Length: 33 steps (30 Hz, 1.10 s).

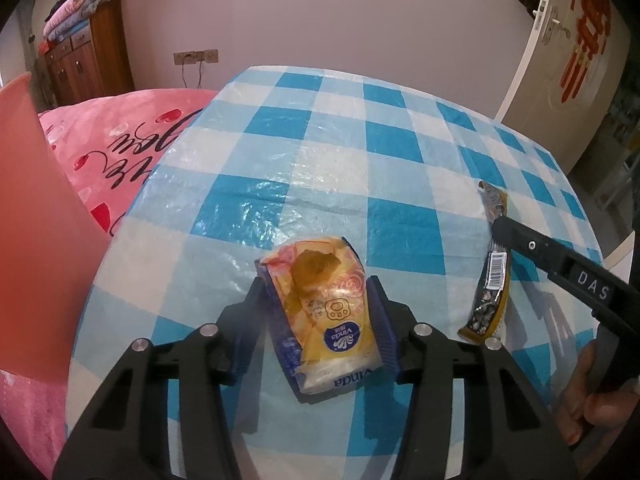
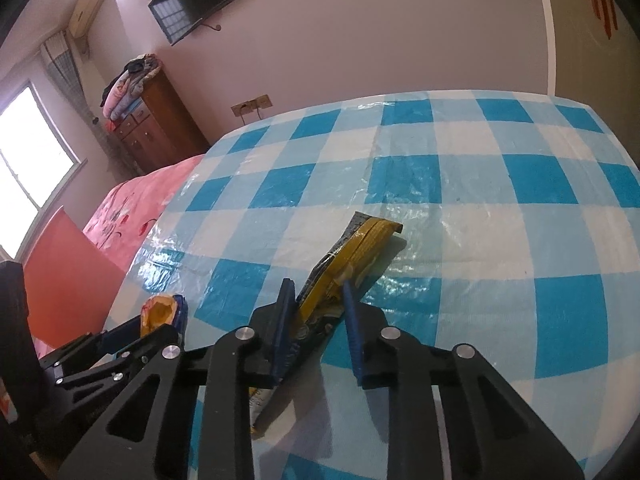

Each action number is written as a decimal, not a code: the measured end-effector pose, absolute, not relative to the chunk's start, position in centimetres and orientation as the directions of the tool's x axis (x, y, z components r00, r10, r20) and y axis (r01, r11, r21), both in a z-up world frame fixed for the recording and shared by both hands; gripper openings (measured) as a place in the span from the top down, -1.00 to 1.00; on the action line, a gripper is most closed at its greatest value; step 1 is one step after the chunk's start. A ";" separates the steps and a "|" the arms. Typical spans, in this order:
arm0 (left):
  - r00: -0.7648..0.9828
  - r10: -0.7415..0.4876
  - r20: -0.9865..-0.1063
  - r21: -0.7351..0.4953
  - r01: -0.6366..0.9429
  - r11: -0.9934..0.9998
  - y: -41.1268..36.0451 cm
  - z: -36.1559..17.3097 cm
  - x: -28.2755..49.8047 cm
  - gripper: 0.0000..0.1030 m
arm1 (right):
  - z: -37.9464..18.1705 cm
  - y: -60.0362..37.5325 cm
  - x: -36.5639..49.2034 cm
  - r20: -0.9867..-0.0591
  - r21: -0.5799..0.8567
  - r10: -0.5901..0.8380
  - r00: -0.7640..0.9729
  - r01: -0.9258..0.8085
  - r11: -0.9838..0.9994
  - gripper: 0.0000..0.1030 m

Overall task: Collect trash
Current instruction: 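Grasp the yellow-black snack stick with the right tool and lift it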

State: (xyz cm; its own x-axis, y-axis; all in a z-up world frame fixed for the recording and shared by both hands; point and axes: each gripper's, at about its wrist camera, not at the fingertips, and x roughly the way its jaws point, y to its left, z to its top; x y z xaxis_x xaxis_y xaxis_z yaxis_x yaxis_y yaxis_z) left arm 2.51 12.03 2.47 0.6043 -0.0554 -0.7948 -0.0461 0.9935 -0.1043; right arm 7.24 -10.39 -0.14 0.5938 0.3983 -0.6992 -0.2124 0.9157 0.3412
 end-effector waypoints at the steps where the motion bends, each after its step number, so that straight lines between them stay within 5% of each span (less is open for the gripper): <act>1: 0.604 -0.059 -0.795 -0.109 -0.046 0.993 12.1 2.5 2.4 0.01 | -0.1 -10.4 7.1 -0.695 0.351 0.410 0.591 -0.219 0.910 0.71; 15: 0.604 -0.114 -0.789 -0.175 -0.042 0.984 13.6 2.6 0.6 0.05 | 0.3 -11.2 5.7 -0.724 0.339 0.373 0.581 -0.171 0.925 0.71; 19: 0.608 -0.130 -0.783 -0.192 -0.038 0.981 13.8 2.8 0.0 0.05 | -0.1 -11.1 5.9 -0.742 0.323 0.351 0.571 -0.155 0.934 0.11; 21: 0.612 -0.134 -0.780 -0.196 -0.035 0.980 13.8 2.9 -0.2 0.05 | -0.4 -11.0 6.0 -0.744 0.318 0.346 0.572 -0.153 0.936 0.05; 26: 0.612 -0.146 -0.777 -0.208 -0.031 0.978 13.9 3.0 -0.6 0.05 | -0.4 -9.6 6.1 -0.764 0.224 0.284 0.579 -0.175 0.959 0.09; 28: 0.611 -0.150 -0.777 -0.212 -0.030 0.977 13.9 2.9 -0.7 0.05 | -0.5 -9.0 6.0 -0.772 0.142 0.222 0.596 -0.178 0.974 0.42; 33: 0.613 -0.161 -0.773 -0.220 -0.021 0.975 13.9 3.0 -0.7 0.05 | -0.5 -8.4 5.4 -0.766 0.095 0.200 0.611 -0.200 0.975 0.57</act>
State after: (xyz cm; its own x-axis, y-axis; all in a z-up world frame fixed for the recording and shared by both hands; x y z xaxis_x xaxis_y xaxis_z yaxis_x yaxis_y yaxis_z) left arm -0.73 13.94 3.00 0.6132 -0.1611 -0.7733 -0.0208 0.9754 -0.2197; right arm 5.37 -8.43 -0.46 0.6108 0.2001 -0.7661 -0.2005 0.9751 0.0949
